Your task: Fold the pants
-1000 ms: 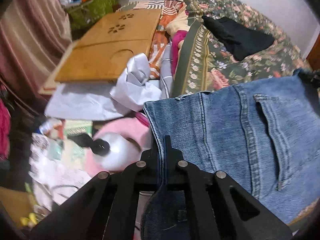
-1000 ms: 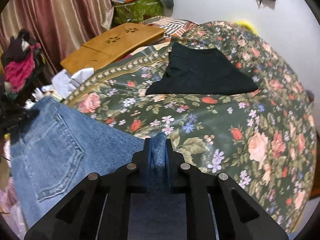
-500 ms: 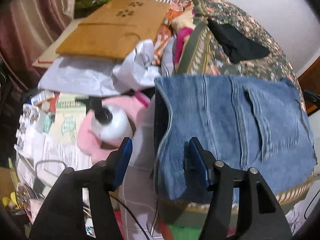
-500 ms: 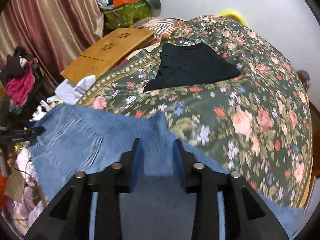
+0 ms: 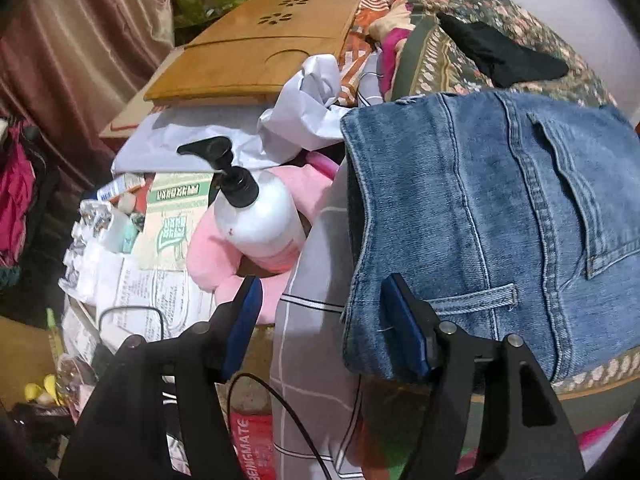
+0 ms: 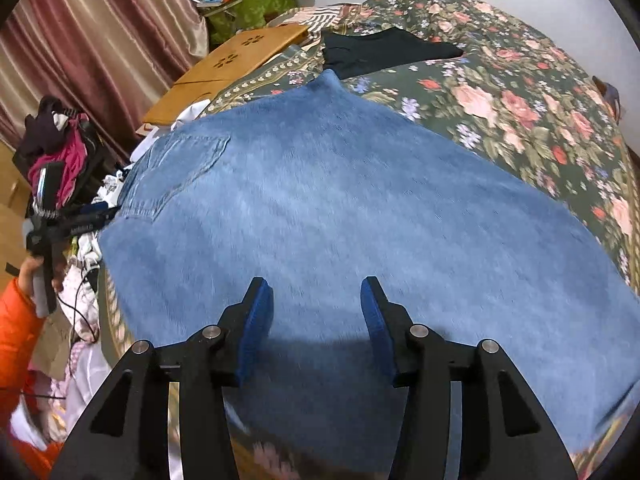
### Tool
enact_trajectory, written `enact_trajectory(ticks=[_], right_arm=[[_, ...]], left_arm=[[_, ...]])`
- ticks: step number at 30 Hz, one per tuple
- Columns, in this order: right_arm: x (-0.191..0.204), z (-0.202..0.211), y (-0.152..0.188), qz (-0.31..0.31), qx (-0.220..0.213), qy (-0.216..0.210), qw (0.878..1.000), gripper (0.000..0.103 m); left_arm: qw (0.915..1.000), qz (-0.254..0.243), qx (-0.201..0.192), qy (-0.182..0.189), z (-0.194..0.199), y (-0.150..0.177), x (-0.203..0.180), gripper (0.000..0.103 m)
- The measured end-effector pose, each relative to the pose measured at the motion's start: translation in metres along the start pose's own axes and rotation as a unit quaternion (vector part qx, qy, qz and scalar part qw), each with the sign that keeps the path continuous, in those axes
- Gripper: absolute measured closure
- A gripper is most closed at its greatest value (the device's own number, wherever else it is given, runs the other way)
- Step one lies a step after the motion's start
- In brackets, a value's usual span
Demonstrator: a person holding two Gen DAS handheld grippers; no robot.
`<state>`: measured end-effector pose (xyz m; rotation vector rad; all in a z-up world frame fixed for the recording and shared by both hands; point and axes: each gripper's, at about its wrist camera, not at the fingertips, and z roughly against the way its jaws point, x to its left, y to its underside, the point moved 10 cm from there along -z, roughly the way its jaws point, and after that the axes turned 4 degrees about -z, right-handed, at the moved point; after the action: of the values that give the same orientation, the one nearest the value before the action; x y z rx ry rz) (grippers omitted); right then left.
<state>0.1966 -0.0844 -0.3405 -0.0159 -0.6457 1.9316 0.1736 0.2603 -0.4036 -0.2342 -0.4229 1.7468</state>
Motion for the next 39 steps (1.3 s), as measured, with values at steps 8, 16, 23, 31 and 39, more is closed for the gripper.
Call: enact_trajectory(ticks=[8, 16, 23, 31, 39], right_arm=[[-0.074, 0.051, 0.01, -0.096, -0.046, 0.037, 0.994, 0.057], [-0.226, 0.132, 0.051, -0.213, -0.103, 0.16, 0.958, 0.051], [-0.337, 0.165, 0.089, -0.31, -0.1, 0.216, 0.921, 0.051], [-0.394, 0.134, 0.109, -0.402, -0.089, 0.191, 0.891, 0.051], [-0.39, 0.126, 0.125, -0.396, -0.101, 0.175, 0.896, 0.052]], left_arm=[[0.9977, -0.018, -0.065, 0.008, 0.071, -0.049, -0.027, 0.042], [0.9871, -0.085, -0.123, 0.058, 0.116, -0.117, -0.151, 0.024], [0.9822, -0.134, -0.1, 0.084, 0.091, -0.137, -0.265, 0.024], [0.9696, -0.213, -0.078, 0.091, 0.064, -0.118, -0.36, 0.024], [0.9653, -0.237, -0.067, 0.086, 0.049, -0.1, -0.375, 0.024]])
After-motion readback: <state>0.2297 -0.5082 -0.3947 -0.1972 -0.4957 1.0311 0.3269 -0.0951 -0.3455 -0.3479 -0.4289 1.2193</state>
